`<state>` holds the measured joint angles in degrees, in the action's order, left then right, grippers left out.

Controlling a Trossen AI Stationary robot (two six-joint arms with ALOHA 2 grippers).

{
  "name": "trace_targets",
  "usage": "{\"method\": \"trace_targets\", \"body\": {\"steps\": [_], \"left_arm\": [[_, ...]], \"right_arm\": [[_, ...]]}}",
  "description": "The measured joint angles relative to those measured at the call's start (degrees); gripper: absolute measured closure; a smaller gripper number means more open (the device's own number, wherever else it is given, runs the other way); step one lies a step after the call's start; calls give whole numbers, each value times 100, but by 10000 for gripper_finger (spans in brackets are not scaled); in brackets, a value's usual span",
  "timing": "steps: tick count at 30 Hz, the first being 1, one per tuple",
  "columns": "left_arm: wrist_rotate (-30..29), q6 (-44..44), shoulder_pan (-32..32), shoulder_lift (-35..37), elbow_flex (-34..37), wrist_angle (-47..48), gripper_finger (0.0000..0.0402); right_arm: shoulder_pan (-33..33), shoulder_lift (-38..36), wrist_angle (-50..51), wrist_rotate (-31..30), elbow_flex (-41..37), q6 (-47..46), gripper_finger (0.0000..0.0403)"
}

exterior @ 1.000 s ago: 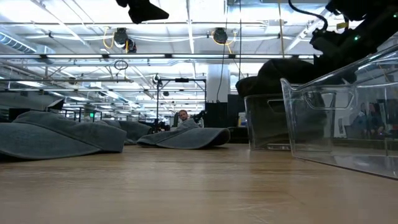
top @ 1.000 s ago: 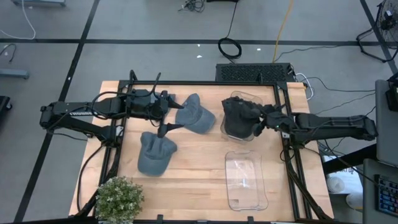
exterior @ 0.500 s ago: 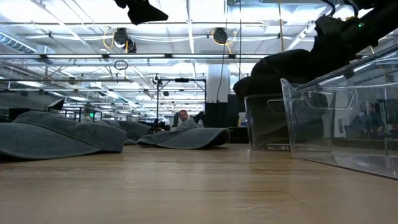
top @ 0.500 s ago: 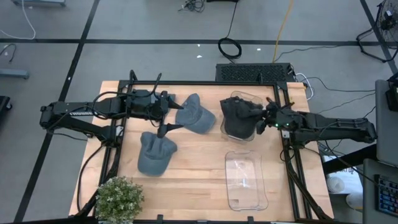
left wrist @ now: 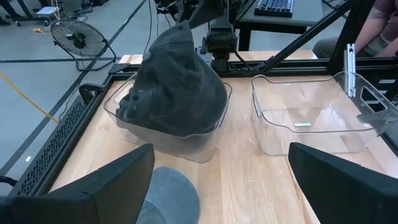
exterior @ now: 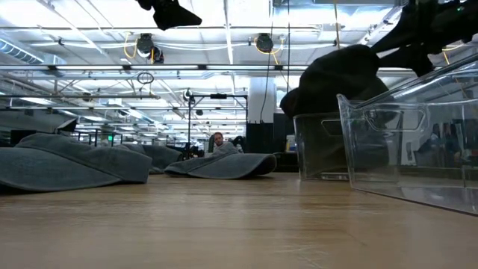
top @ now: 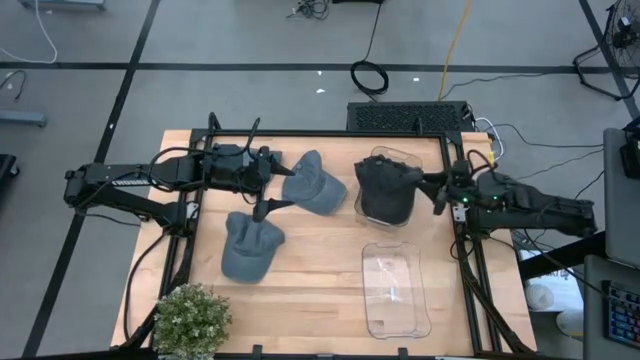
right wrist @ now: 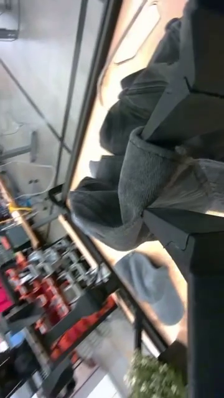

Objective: Pick & Place hat
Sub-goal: Put the black cap into the top transparent bin

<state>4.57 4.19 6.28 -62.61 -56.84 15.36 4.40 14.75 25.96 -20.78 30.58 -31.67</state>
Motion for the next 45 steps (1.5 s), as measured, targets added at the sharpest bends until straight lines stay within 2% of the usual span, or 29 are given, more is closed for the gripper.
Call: {"method": "trace_targets", "body": {"steps": [4, 10, 17, 19, 24, 27, 34, 37, 40, 45], "left_arm": [[1, 0, 1, 0, 0, 52, 21], [-1, 0, 0, 0, 0, 115, 20], [1, -17, 2, 0, 0, 110, 20], [-1, -17, 0, 0, 0, 110, 21], [0, -22, 0, -2, 0, 110, 20], [-1, -22, 0, 0, 0, 110, 21], [-4, 22, 0, -91, 0, 102, 20], [-5, 17, 0, -147, 2, 108, 21], [-7, 42, 0, -269, -1, 127, 20], [-7, 127, 0, -545, 0, 110, 20]], "right_arm": [[-2, -231, 48, -149, -2, -10, 245], [0, -189, 272, -950, -29, 146, 249], [0, 151, -55, -891, -174, 429, 251], [-2, 243, -525, -555, -174, 801, 254], [-57, 667, -2386, 1084, -174, 1876, 269], [-231, 1157, -2840, 1144, -145, 2214, 288], [-711, 2922, -954, 407, 802, 2443, 394], [-983, 3774, -497, 238, 1343, 2528, 396], [-1111, 4520, 435, -87, 1885, 2581, 401], [-755, 5289, 1645, -300, 2243, 2144, 402]]}}
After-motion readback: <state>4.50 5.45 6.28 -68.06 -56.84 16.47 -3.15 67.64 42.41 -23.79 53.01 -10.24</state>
